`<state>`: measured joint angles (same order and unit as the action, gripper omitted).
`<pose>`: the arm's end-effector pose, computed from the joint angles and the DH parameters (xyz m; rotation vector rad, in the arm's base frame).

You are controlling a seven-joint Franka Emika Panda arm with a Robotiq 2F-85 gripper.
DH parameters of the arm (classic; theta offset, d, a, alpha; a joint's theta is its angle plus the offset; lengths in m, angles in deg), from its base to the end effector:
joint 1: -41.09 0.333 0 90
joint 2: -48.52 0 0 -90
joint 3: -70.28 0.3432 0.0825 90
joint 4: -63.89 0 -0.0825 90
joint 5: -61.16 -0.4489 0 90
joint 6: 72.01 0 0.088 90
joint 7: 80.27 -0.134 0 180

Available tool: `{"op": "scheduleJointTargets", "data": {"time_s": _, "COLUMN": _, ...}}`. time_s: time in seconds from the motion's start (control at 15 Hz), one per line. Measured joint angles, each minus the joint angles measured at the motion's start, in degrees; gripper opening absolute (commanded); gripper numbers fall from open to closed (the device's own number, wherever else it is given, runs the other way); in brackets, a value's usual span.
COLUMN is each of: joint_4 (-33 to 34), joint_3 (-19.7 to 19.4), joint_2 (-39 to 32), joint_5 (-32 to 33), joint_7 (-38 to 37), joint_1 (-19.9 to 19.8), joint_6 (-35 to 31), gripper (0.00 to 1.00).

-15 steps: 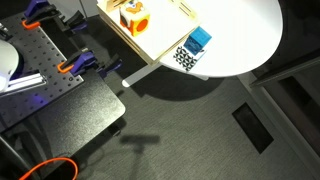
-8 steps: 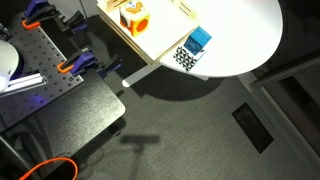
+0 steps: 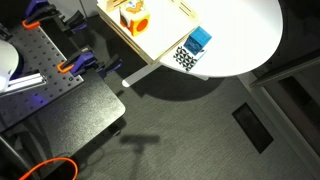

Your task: Pick up the gray block and put it in the tray

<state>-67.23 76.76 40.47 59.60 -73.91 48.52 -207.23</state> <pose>0.5474 0.1374 0.2363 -3.0668 -0.5158 0.1094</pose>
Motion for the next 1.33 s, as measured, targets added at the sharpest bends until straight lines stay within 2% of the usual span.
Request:
{"op": "scheduleJointTargets", "data": {"time_s": 0.6, "joint_4": 3.68, "joint_3": 0.61, "joint_2": -4.33, "joint_5": 0.14, "joint_7": -5.48, "joint_1": 2.0, "joint_6": -4.79, "gripper": 1.0}}
{"op": "scheduleJointTargets", "data": {"time_s": 1.07, "joint_4": 6.2, "joint_3": 0.23, "joint_2": -7.29, "joint_5": 6.72, "joint_7": -13.93, "joint_1": 3.55, "joint_6": -6.86, "gripper": 1.0}}
{"op": "scheduleJointTargets", "data": {"time_s": 1.33, "joint_4": 7.92, "joint_3": -0.13, "joint_2": -8.95, "joint_5": 7.91, "joint_7": -15.81, "joint_1": 3.86, "joint_6": -7.22, "gripper": 1.0}}
